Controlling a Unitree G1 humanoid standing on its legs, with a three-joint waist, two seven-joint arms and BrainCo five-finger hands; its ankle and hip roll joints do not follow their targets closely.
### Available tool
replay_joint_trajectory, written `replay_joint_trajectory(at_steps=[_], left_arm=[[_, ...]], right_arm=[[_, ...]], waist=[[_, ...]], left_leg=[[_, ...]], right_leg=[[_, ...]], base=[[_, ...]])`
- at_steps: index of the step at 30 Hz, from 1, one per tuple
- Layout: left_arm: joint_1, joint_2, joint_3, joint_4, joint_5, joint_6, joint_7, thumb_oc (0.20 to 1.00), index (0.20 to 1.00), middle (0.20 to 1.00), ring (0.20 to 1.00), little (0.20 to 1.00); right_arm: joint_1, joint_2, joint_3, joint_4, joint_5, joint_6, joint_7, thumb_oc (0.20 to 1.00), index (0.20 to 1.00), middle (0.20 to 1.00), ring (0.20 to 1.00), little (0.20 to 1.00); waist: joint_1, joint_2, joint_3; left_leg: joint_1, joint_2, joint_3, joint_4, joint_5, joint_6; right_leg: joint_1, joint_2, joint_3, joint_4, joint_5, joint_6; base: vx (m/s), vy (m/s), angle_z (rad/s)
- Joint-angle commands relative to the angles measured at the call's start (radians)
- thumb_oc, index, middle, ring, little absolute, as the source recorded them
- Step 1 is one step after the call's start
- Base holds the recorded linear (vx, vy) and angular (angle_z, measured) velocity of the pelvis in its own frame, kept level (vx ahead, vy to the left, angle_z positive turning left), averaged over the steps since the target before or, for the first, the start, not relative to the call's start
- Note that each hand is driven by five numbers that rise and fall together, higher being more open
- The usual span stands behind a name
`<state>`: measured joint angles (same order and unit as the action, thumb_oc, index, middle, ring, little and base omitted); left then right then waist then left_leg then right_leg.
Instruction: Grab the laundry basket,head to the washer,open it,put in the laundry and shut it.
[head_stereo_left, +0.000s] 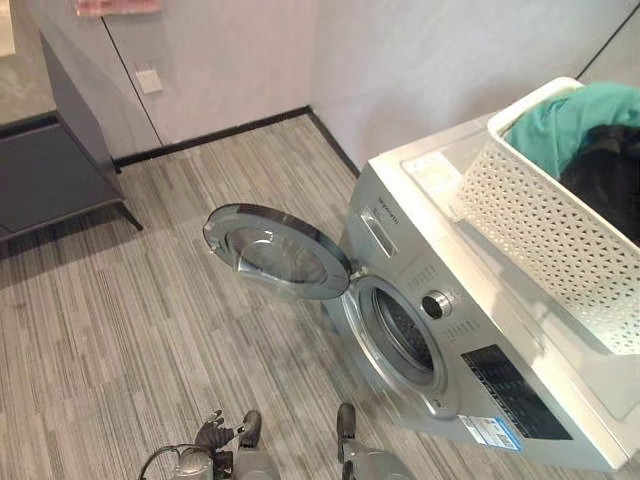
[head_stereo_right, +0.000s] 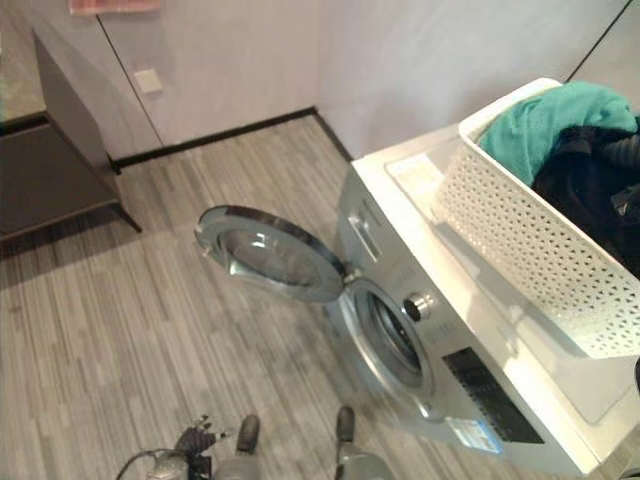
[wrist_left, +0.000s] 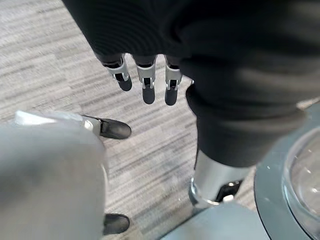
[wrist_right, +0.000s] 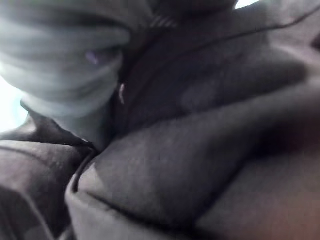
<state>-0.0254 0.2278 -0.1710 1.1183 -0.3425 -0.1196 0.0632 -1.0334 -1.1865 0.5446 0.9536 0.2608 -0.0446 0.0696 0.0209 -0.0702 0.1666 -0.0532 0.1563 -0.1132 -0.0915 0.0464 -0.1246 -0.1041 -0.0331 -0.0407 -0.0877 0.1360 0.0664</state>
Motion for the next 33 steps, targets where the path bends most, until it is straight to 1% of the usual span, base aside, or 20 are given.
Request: replay_joint_trajectory(at_steps=[1,4,5,6,10,11,12,13,14,15,16,19,20,21,23,25,27,29,30,33], left_arm=[[0.001,0.031,-0.046,0.054,0.028,-0.005,-0.006,1.000,1.000,1.000,1.000,1.000],[0.007,0.027,-0.047,0.055,0.030,-0.003,-0.015,1.000,1.000,1.000,1.000,1.000],[0.009,0.029,-0.045,0.047,0.028,-0.003,-0.016,1.000,1.000,1.000,1.000,1.000],[0.009,0.028,-0.045,0.047,0.028,-0.003,-0.016,1.000,1.000,1.000,1.000,1.000],[0.010,0.031,-0.046,0.030,0.033,-0.002,-0.019,1.000,1.000,1.000,1.000,1.000],[0.010,0.031,-0.046,0.030,0.033,-0.002,-0.019,1.000,1.000,1.000,1.000,1.000],[0.010,0.036,-0.053,0.022,0.035,-0.001,-0.024,1.000,1.000,1.000,1.000,1.000],[0.016,0.046,-0.064,0.003,0.042,0.001,-0.035,1.000,1.000,1.000,1.000,1.000],[0.018,0.047,-0.068,-0.002,0.040,0.002,-0.038,1.000,1.000,1.000,1.000,1.000],[0.018,0.047,-0.068,-0.002,0.040,0.002,-0.038,1.000,1.000,1.000,1.000,1.000],[0.017,0.046,-0.078,0.001,0.038,0.003,-0.042,1.000,1.000,1.000,1.000,1.000],[0.017,0.040,-0.088,0.013,0.040,0.004,-0.041,1.000,1.000,1.000,1.000,1.000],[0.017,0.040,-0.088,0.013,0.040,0.003,-0.041,1.000,1.000,1.000,1.000,1.000],[0.017,0.039,-0.089,0.022,0.043,0.002,-0.036,1.000,1.000,1.000,1.000,1.000],[0.009,0.037,-0.090,0.036,0.045,-0.002,-0.026,1.000,1.000,1.000,1.000,1.000],[0.000,0.038,-0.091,0.050,0.051,-0.004,-0.018,1.000,1.000,1.000,1.000,1.000],[-0.003,0.047,-0.090,0.062,0.057,-0.006,-0.015,1.000,1.000,1.000,1.000,1.000],[-0.001,0.053,-0.092,0.064,0.057,-0.005,-0.016,1.000,1.000,1.000,1.000,1.000],[0.007,0.059,-0.084,0.063,0.054,-0.003,-0.016,1.000,1.000,1.000,1.000,1.000],[0.017,0.062,-0.074,0.072,0.047,0.002,-0.016,1.000,1.000,1.000,1.000,1.000]], right_arm=[[-0.062,-0.053,0.054,0.017,-0.028,-0.026,0.009,0.200,0.200,0.200,0.200,0.200],[-0.042,-0.046,0.122,0.023,-0.096,-0.019,0.051,0.200,0.200,0.200,0.200,0.200],[-0.048,-0.055,0.183,0.039,-0.173,-0.014,0.073,0.200,0.200,0.200,0.200,0.200],[-0.051,-0.055,0.186,0.040,-0.173,-0.015,0.073,0.200,0.200,0.200,0.200,0.200],[-0.066,-0.073,0.338,0.142,-0.358,-0.008,0.135,0.200,0.200,0.200,0.200,0.200],[-0.066,-0.073,0.338,0.142,-0.358,-0.008,0.135,0.200,0.200,0.200,0.200,0.200],[-0.061,-0.084,0.373,0.172,-0.399,-0.002,0.163,0.200,0.200,0.200,0.200,0.200],[-0.054,-0.107,0.422,0.210,-0.466,0.004,0.206,0.291,0.291,0.291,0.291,0.291],[-0.052,-0.114,0.425,0.221,-0.482,0.007,0.211,0.592,0.592,0.592,0.592,0.592],[-0.052,-0.114,0.424,0.221,-0.483,0.007,0.211,0.592,0.592,0.592,0.592,0.592],[-0.053,-0.120,0.399,0.222,-0.464,0.010,0.195,1.000,1.000,1.000,1.000,1.000],[-0.097,-0.102,0.344,0.217,-0.379,0.016,0.158,1.000,1.000,1.000,1.000,1.000],[-0.097,-0.102,0.344,0.217,-0.379,0.016,0.158,1.000,1.000,1.000,1.000,1.000],[-0.160,-0.088,0.316,0.210,-0.307,0.015,0.123,1.000,1.000,1.000,1.000,1.000],[-0.225,-0.059,0.253,0.193,-0.165,0.002,0.060,1.000,1.000,1.000,1.000,1.000],[-0.265,-0.020,0.195,0.182,-0.042,-0.015,0.029,1.000,1.000,1.000,1.000,1.000],[-0.313,0.020,0.177,0.184,0.050,-0.020,0.030,1.000,1.000,1.000,1.000,1.000],[-0.335,0.052,0.178,0.194,0.091,-0.018,0.047,1.000,1.000,1.000,1.000,1.000],[-0.361,0.075,0.205,0.198,0.110,-0.009,0.071,1.000,1.000,1.000,1.000,1.000],[-0.361,0.105,0.219,0.184,0.144,0.000,0.104,1.000,1.000,1.000,1.000,1.000]], waist=[[0.012,-0.055,-0.056],[0.011,-0.056,-0.055],[0.012,-0.057,-0.050],[0.012,-0.056,-0.050],[0.018,-0.051,-0.037],[0.017,-0.050,-0.037],[0.021,-0.049,-0.034],[0.026,-0.045,-0.030],[0.026,-0.041,-0.029],[0.026,-0.041,-0.029],[0.025,-0.037,-0.029],[0.027,-0.034,-0.037],[0.027,-0.034,-0.036],[0.029,-0.032,-0.042],[0.032,-0.031,-0.045],[0.035,-0.032,-0.056],[0.041,-0.033,-0.064],[0.047,-0.034,-0.071],[0.051,-0.033,-0.075],[0.057,-0.032,-0.079]], left_leg=[[0.059,0.047,-0.002,0.004,-0.064,0.007],[0.061,0.047,-0.002,0.004,-0.062,0.009],[0.060,0.046,-0.002,0.004,-0.061,0.008],[0.060,0.047,-0.002,0.004,-0.061,0.008],[0.052,0.043,-0.011,0.004,-0.054,0.007],[0.052,0.043,-0.011,0.004,-0.054,0.007],[0.047,0.041,-0.018,0.004,-0.050,0.007],[0.035,0.036,-0.033,0.004,-0.044,0.006],[0.030,0.034,-0.039,0.004,-0.041,0.006],[0.029,0.034,-0.039,0.004,-0.041,0.006],[0.023,0.028,-0.045,0.004,-0.037,0.007],[0.024,0.023,-0.047,0.004,-0.041,0.010],[0.024,0.023,-0.046,0.004,-0.041,0.010],[0.029,0.020,-0.045,0.004,-0.045,0.013],[0.041,0.019,-0.042,0.004,-0.052,0.015],[0.042,0.017,-0.041,0.004,-0.054,0.016],[0.049,0.019,-0.040,0.004,-0.058,0.017],[0.052,0.020,-0.040,0.004,-0.059,0.016],[0.056,0.022,-0.041,0.004,-0.059,0.015],[0.061,0.025,-0.042,0.004,-0.058,0.013]], right_leg=[[0.017,-0.065,0.000,0.065,-0.143,0.056],[0.015,-0.064,0.002,0.066,-0.143,0.055],[0.014,-0.065,0.003,0.065,-0.143,0.056],[0.014,-0.065,0.003,0.065,-0.143,0.056],[0.015,-0.067,-0.002,0.066,-0.147,0.053],[0.015,-0.067,-0.002,0.066,-0.147,0.053],[0.014,-0.068,-0.005,0.065,-0.148,0.053],[0.018,-0.069,-0.011,0.063,-0.152,0.049],[0.019,-0.070,-0.014,0.062,-0.154,0.048],[0.019,-0.070,-0.015,0.062,-0.154,0.048],[0.020,-0.073,-0.018,0.061,-0.154,0.048],[0.029,-0.075,-0.016,0.056,-0.153,0.049],[0.029,-0.075,-0.016,0.056,-0.153,0.049],[0.034,-0.076,-0.013,0.054,-0.152,0.050],[0.042,-0.076,-0.009,0.054,-0.152,0.051],[0.042,-0.077,-0.009,0.053,-0.152,0.051],[0.050,-0.077,-0.010,0.053,-0.154,0.051],[0.056,-0.077,-0.014,0.051,-0.155,0.050],[0.063,-0.076,-0.018,0.049,-0.157,0.049],[0.066,-0.075,-0.018,0.049,-0.157,0.048]], base=[[0.00,0.000,0.00],[0.00,0.000,0.00],[0.00,0.000,0.00],[0.00,0.000,0.00],[0.00,0.000,0.00],[0.00,-0.001,0.06],[0.00,-0.017,0.06],[0.00,-0.019,0.05],[0.00,-0.018,0.04],[0.00,-0.001,0.33],[0.00,-0.001,0.35],[0.01,-0.002,0.15],[0.00,0.000,0.00],[0.00,0.000,0.00],[0.01,0.008,-0.04],[0.01,0.004,-0.02],[0.00,0.000,0.00],[0.02,0.003,0.11],[0.01,0.011,0.12],[0.00,0.004,0.01]])
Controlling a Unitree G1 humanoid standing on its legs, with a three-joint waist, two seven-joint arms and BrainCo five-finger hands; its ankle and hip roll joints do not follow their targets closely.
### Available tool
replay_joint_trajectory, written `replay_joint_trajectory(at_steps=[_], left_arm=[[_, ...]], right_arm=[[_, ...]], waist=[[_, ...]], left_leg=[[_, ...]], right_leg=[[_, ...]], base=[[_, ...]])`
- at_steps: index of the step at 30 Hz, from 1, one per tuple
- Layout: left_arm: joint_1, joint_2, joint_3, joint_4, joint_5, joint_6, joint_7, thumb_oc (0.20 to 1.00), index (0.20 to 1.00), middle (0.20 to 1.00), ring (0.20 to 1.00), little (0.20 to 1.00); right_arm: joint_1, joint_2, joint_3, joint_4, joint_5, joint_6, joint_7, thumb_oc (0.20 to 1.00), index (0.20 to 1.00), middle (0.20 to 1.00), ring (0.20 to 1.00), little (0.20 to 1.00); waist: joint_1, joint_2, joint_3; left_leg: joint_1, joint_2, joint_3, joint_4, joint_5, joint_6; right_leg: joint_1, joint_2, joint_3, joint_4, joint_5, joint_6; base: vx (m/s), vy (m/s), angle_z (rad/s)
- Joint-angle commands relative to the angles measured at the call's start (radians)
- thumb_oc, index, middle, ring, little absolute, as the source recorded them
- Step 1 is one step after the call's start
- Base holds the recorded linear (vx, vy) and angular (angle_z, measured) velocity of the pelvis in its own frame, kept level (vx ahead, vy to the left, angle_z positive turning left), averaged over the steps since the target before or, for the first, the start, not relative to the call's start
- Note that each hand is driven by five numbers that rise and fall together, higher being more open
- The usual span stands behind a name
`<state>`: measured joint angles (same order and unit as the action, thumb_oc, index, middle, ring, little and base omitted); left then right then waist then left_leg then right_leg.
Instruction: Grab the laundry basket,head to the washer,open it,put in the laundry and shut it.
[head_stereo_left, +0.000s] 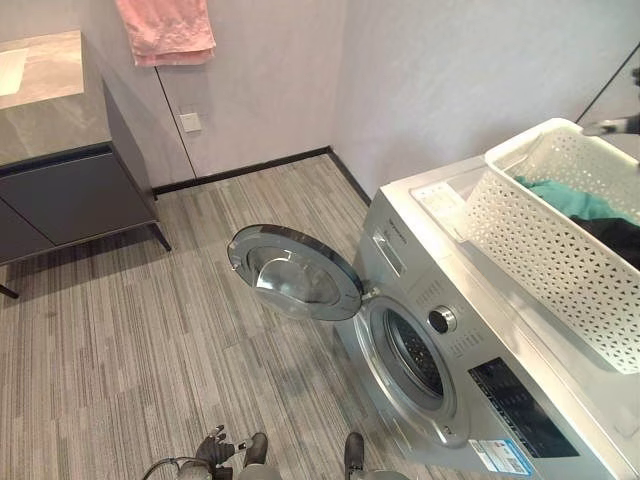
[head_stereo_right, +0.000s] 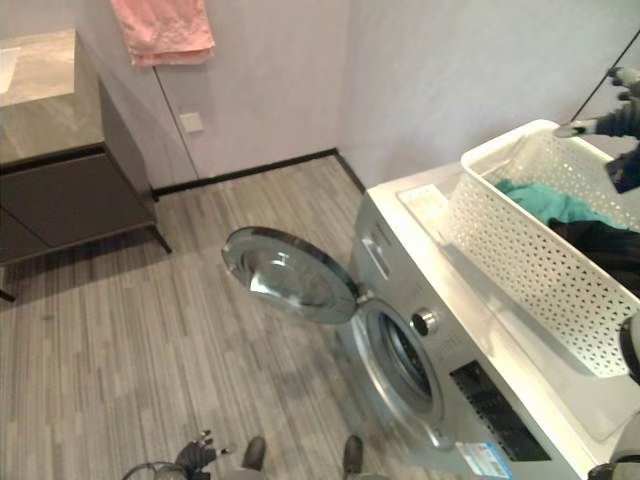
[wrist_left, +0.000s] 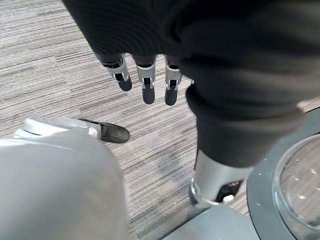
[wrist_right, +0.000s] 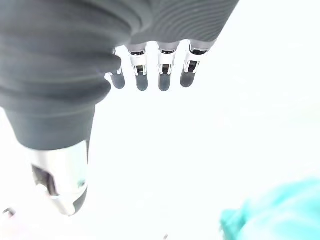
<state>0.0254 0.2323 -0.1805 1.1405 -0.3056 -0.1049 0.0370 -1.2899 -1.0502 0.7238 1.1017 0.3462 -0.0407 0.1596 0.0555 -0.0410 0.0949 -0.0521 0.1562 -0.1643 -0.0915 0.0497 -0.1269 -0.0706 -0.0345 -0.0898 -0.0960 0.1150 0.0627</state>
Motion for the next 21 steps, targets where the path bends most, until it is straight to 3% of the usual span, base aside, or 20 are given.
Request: replay_joint_trajectory(at_steps=[1,6,21], left_arm=[[-0.034,0.058,-0.064,0.050,0.010,-0.013,0.010,1.000,1.000,1.000,1.000,1.000],[-0.021,0.063,-0.037,0.048,-0.021,-0.011,0.014,1.000,1.000,1.000,1.000,1.000],[-0.007,0.050,-0.055,0.019,-0.028,-0.014,0.007,1.000,1.000,1.000,1.000,1.000]], right_arm=[[-0.105,-0.031,0.040,0.036,0.059,-0.004,0.014,1.000,1.000,1.000,1.000,1.000],[-0.099,0.008,0.076,0.122,-0.070,0.012,0.014,1.000,1.000,1.000,1.000,1.000],[-0.066,-0.079,0.108,0.169,-0.202,0.036,0.023,1.000,1.000,1.000,1.000,1.000]], waist=[[0.022,-0.061,-0.007],[0.044,-0.058,-0.002],[0.047,-0.045,0.029]], left_leg=[[0.060,0.025,0.009,0.004,-0.062,0.016],[0.058,0.023,-0.001,0.004,-0.058,0.016],[0.014,0.014,-0.021,0.004,-0.040,0.013]], right_leg=[[0.032,-0.073,0.031,0.057,-0.136,0.052],[0.034,-0.074,0.024,0.053,-0.135,0.053],[0.016,-0.073,0.009,0.040,-0.133,0.050]], base=[[0.00,0.000,0.00],[0.00,0.000,0.00],[0.00,-0.004,0.04]])
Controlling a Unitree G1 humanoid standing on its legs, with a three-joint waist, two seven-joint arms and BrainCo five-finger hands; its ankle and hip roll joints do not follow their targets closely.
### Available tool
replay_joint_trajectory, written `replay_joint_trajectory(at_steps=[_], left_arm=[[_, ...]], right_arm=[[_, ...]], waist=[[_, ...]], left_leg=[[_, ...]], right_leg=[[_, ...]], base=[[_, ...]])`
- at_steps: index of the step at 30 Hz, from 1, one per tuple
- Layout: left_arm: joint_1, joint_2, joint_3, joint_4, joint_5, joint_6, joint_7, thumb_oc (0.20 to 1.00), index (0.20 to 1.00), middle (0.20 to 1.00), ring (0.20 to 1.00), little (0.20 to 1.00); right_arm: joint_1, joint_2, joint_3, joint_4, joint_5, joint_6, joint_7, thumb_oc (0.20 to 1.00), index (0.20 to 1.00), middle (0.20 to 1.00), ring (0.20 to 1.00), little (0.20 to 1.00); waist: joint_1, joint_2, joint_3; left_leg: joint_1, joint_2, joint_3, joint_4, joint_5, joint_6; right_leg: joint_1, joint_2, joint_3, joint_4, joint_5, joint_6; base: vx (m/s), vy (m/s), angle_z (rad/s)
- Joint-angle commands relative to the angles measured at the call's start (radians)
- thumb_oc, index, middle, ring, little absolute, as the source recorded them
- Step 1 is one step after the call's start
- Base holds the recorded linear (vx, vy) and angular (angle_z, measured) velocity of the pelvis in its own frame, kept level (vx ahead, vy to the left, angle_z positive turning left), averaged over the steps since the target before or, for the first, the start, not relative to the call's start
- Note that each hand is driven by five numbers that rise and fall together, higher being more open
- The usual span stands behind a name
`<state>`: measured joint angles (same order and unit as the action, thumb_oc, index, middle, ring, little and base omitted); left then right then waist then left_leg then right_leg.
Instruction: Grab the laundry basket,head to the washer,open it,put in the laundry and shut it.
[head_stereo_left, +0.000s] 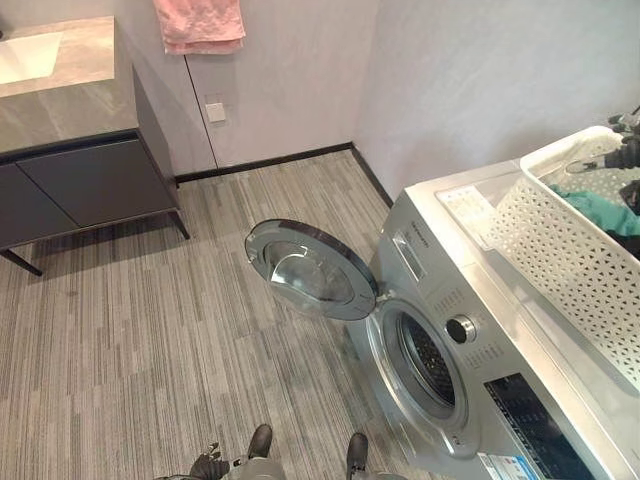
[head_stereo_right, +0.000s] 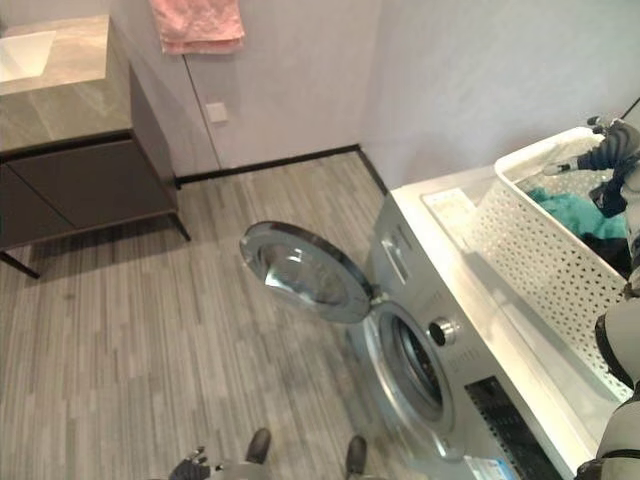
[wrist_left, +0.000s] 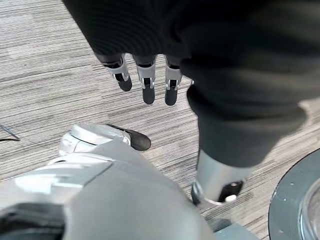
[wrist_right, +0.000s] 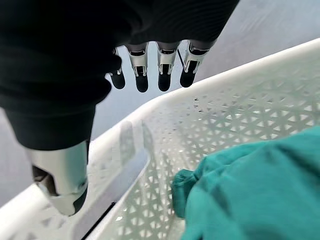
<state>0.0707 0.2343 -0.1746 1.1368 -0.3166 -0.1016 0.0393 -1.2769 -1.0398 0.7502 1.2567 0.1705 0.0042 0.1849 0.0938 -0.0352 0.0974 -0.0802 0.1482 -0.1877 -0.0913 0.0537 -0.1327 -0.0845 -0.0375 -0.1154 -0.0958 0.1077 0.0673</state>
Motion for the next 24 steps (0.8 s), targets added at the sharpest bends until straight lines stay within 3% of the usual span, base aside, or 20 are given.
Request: replay_joint_trajectory(at_steps=[1,13,24], left_arm=[[-0.053,0.047,-0.063,0.022,-0.016,-0.017,0.004,1.000,1.000,1.000,1.000,1.000],[-0.061,0.041,-0.050,0.040,-0.011,-0.007,-0.003,1.000,1.000,1.000,1.000,1.000],[-0.053,0.055,-0.030,0.000,-0.063,-0.021,0.000,1.000,1.000,1.000,1.000,1.000]], right_arm=[[-0.070,-0.091,0.090,0.009,-0.035,-0.009,0.006,1.000,1.000,1.000,1.000,1.000],[0.000,-0.111,0.189,-0.042,-0.161,-0.005,0.076,1.000,1.000,1.000,1.000,1.000],[0.024,-0.100,0.179,0.015,-0.209,0.003,0.086,1.000,1.000,1.000,1.000,1.000]], waist=[[0.007,-0.052,0.027],[-0.005,-0.061,0.048],[0.015,-0.046,0.077]], left_leg=[[0.041,0.024,0.003,0.004,-0.043,0.018],[0.030,0.033,0.009,0.004,-0.039,0.013],[-0.003,0.025,-0.001,0.004,-0.027,0.013]], right_leg=[[0.029,-0.070,0.035,0.039,-0.126,0.045],[0.016,-0.063,0.041,0.041,-0.128,0.042],[-0.017,-0.067,0.038,0.042,-0.124,0.043]], base=[[0.00,0.000,0.00],[0.00,0.000,0.00],[0.00,0.000,0.00]])
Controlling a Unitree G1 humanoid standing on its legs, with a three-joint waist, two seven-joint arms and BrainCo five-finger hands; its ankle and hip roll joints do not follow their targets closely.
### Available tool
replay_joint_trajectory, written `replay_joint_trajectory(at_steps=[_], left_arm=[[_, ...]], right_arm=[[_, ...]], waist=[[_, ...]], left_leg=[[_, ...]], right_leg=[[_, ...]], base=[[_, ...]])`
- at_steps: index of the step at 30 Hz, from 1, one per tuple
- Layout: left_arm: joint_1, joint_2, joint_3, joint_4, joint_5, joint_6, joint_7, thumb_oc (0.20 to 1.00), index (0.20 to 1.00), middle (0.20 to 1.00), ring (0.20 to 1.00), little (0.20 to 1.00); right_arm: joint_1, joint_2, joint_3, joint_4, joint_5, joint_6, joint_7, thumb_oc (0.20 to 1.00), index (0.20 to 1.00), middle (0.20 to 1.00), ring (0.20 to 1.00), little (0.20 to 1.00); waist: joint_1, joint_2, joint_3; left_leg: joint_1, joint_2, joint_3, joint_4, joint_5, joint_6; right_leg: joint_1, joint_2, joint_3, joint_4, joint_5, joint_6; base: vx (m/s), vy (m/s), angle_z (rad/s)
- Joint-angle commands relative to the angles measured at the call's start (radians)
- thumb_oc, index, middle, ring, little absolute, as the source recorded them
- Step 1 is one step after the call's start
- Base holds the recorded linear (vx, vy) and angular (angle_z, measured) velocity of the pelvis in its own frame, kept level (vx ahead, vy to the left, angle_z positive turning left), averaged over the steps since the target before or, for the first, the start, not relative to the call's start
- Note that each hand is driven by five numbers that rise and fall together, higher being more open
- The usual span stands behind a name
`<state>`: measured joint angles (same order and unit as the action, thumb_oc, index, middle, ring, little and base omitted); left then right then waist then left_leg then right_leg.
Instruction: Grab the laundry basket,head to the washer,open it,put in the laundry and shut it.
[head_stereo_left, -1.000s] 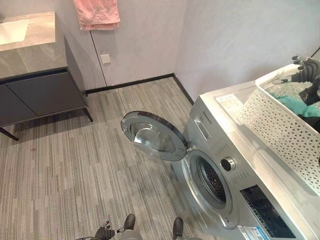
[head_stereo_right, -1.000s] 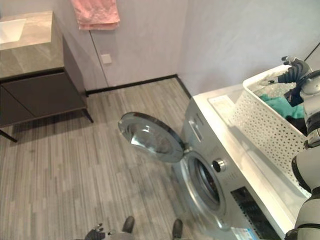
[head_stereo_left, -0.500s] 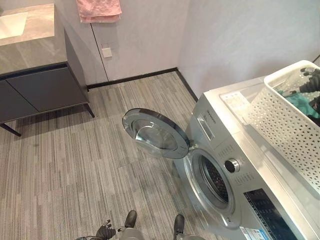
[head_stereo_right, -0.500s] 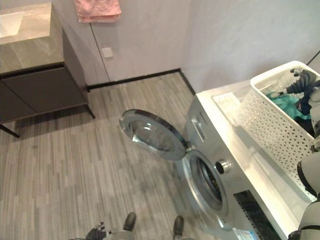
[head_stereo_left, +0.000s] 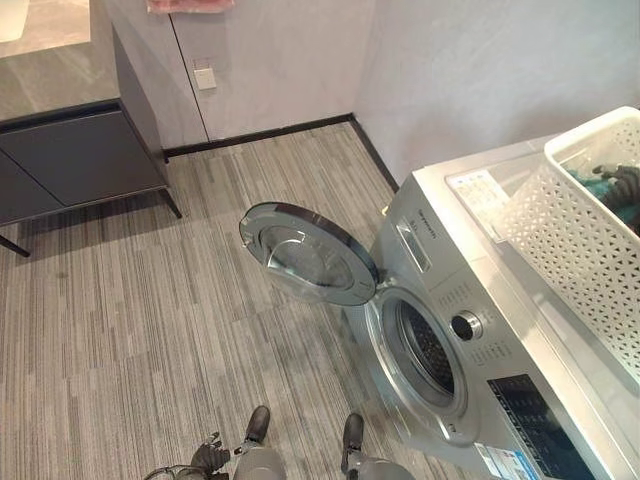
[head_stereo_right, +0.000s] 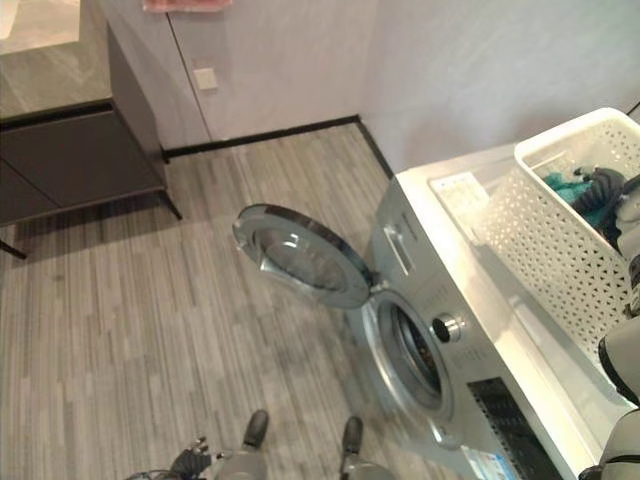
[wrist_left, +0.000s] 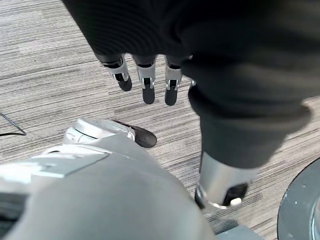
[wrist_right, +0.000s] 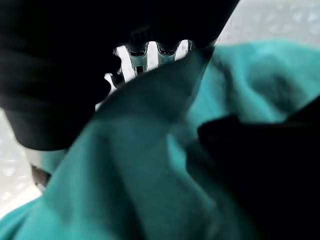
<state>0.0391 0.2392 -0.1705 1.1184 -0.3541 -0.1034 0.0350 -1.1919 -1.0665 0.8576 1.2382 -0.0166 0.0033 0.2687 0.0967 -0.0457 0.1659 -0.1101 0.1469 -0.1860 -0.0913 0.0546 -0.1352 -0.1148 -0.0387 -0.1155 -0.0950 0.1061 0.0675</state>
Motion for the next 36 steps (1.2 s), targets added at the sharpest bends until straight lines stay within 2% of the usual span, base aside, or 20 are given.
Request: replay_joint_trajectory(at_steps=[1,11,12,14,15,19,26,27,30,32,36], left_arm=[[-0.021,0.052,-0.034,0.009,-0.033,-0.020,0.004,1.000,1.000,1.000,1.000,1.000],[-0.022,0.049,-0.086,-0.027,-0.044,-0.025,-0.008,1.000,1.000,1.000,1.000,1.000],[-0.025,0.047,-0.089,-0.021,-0.040,-0.023,-0.007,1.000,1.000,1.000,1.000,1.000],[-0.026,0.045,-0.093,-0.013,-0.035,-0.020,-0.006,1.000,1.000,1.000,1.000,1.000],[-0.026,0.045,-0.093,-0.013,-0.035,-0.020,-0.006,1.000,1.000,1.000,1.000,1.000],[-0.033,0.042,-0.090,-0.001,-0.029,-0.018,-0.001,1.000,1.000,1.000,1.000,1.000],[-0.071,0.029,-0.055,0.061,0.014,-0.027,0.027,1.000,1.000,1.000,1.000,1.000],[-0.071,0.029,-0.055,0.061,0.014,-0.027,0.027,1.000,1.000,1.000,1.000,1.000],[-0.081,0.026,-0.037,0.092,0.025,-0.032,0.053,1.000,1.000,1.000,1.000,1.000],[-0.080,0.023,-0.030,0.102,0.029,-0.029,0.059,1.000,1.000,1.000,1.000,1.000],[-0.075,0.020,-0.029,0.119,0.038,-0.025,0.086,1.000,1.000,1.000,1.000,1.000]], right_arm=[[-0.060,-0.074,0.076,0.037,-0.026,0.006,0.005,1.000,1.000,1.000,1.000,1.000],[-0.034,-0.054,0.088,0.073,-0.054,0.027,0.039,1.000,1.000,1.000,1.000,1.000],[-0.035,-0.050,0.089,0.072,-0.054,0.030,0.041,0.940,0.940,0.940,0.940,0.940],[-0.036,-0.046,0.089,0.067,-0.050,0.033,0.043,0.228,0.228,0.228,0.228,0.228],[-0.036,-0.046,0.090,0.067,-0.050,0.033,0.043,0.200,0.200,0.200,0.200,0.200],[-0.076,-0.037,0.071,0.058,-0.006,0.025,0.006,0.200,0.200,0.200,0.200,0.200],[-0.151,-0.087,-0.115,-0.057,0.235,-0.050,-0.193,0.200,0.200,0.200,0.200,0.200],[-0.151,-0.087,-0.116,-0.057,0.235,-0.050,-0.193,0.200,0.200,0.200,0.200,0.200],[-0.173,-0.124,-0.249,-0.128,0.331,-0.092,-0.339,0.200,0.200,0.200,0.200,0.200],[-0.171,-0.131,-0.287,-0.165,0.347,-0.104,-0.377,0.200,0.200,0.200,0.200,0.200],[-0.226,-0.142,-0.356,-0.142,0.354,-0.114,-0.527,0.200,0.200,0.200,0.200,0.200]], waist=[[0.014,-0.033,0.012],[0.027,-0.014,0.046],[0.025,-0.015,0.047],[0.022,-0.015,0.045],[0.022,-0.015,0.045],[0.018,-0.020,0.038],[-0.017,-0.035,-0.009],[-0.017,-0.035,-0.009],[-0.033,-0.039,-0.043],[-0.038,-0.040,-0.060],[-0.042,-0.040,-0.091]], left_leg=[[0.020,0.025,-0.005,0.004,-0.025,0.016],[-0.041,0.008,-0.015,0.004,-0.002,0.016],[-0.040,0.008,-0.013,0.004,-0.003,0.016],[-0.034,0.010,-0.009,0.004,-0.006,0.017],[-0.034,0.010,-0.009,0.004,-0.006,0.017],[-0.010,0.015,-0.002,0.004,-0.016,0.019],[0.038,0.024,0.025,0.004,-0.043,0.018],[0.039,0.024,0.025,0.004,-0.043,0.018],[0.067,0.029,0.031,0.004,-0.058,0.018],[0.081,0.032,0.034,0.004,-0.065,0.018],[0.108,0.038,0.037,0.004,-0.079,0.022]], right_leg=[[0.008,-0.066,0.037,0.042,-0.121,0.043],[-0.036,-0.068,0.033,0.029,-0.109,0.042],[-0.035,-0.066,0.036,0.029,-0.110,0.041],[-0.031,-0.065,0.039,0.029,-0.110,0.040],[-0.031,-0.065,0.039,0.029,-0.110,0.040],[-0.014,-0.061,0.048,0.031,-0.112,0.040],[0.018,-0.064,0.062,0.034,-0.118,0.048],[0.018,-0.064,0.062,0.034,-0.118,0.048],[0.038,-0.064,0.067,0.042,-0.126,0.049],[0.050,-0.063,0.067,0.044,-0.129,0.049],[0.071,-0.061,0.072,0.047,-0.136,0.049]], base=[[0.00,0.000,0.00],[-0.02,-0.004,0.02],[0.00,-0.004,0.04],[0.00,0.000,0.00],[0.00,0.000,0.00],[0.00,0.005,-0.02],[0.00,0.028,-0.09],[0.02,0.019,-0.14],[0.01,0.010,-0.04],[0.00,0.000,0.00],[0.01,0.008,-0.02]])
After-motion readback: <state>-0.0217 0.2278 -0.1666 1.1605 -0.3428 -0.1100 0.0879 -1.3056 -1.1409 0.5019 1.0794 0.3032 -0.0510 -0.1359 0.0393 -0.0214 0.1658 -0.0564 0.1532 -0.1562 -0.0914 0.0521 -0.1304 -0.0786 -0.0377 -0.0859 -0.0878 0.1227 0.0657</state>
